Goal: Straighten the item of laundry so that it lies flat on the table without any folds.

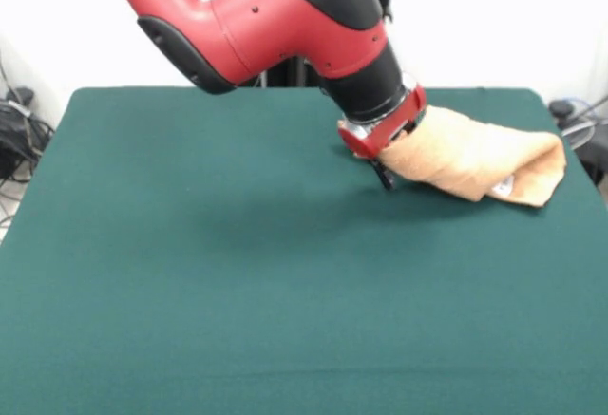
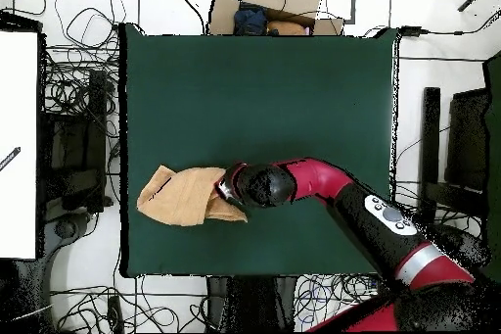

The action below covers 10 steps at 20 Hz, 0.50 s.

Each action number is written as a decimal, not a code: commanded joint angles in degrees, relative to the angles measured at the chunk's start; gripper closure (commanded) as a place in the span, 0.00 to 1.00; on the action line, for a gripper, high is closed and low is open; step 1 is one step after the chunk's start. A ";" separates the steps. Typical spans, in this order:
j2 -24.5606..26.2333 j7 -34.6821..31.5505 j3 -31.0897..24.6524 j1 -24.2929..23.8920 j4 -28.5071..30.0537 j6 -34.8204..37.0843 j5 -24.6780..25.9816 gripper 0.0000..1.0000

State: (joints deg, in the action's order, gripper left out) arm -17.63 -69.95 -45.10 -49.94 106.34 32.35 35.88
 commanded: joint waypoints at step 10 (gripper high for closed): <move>0.57 2.61 6.78 -1.25 -3.81 4.87 2.07 0.00</move>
State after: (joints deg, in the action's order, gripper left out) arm -17.57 -69.95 -42.85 -50.75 106.33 32.35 35.94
